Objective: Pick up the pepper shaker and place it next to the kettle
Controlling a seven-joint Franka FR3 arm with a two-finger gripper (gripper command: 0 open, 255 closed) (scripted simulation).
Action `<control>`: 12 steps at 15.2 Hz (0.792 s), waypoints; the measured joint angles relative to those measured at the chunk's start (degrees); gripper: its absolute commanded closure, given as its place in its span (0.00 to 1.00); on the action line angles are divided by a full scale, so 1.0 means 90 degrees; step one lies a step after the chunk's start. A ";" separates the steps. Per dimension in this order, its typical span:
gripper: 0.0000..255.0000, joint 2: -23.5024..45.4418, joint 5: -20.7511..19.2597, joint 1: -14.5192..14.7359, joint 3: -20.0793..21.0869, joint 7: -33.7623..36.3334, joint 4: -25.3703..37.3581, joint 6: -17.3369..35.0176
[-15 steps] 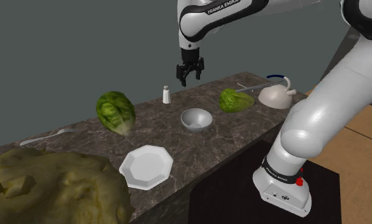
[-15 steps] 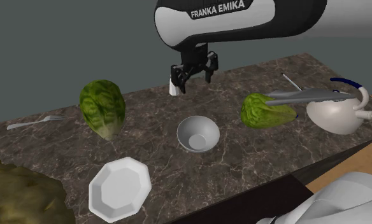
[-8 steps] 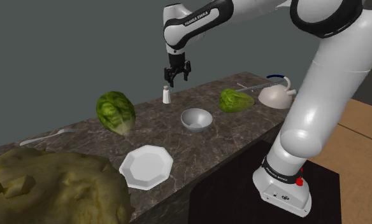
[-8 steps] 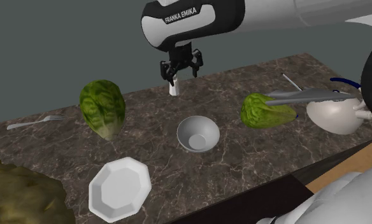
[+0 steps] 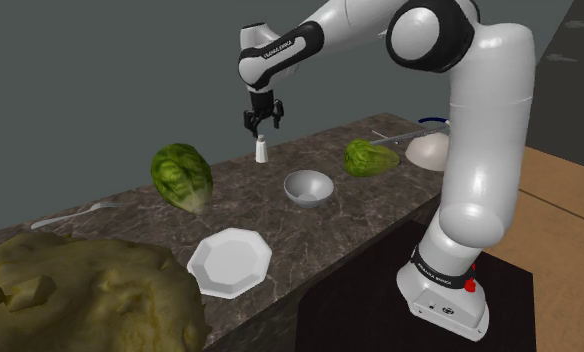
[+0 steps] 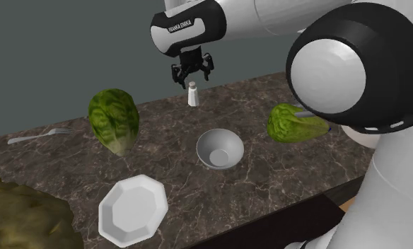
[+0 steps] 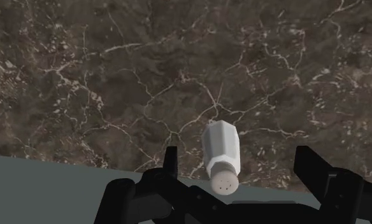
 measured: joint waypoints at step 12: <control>0.00 0.1384 -0.0025 -0.0056 -0.0059 0.0071 0.1131 0.0333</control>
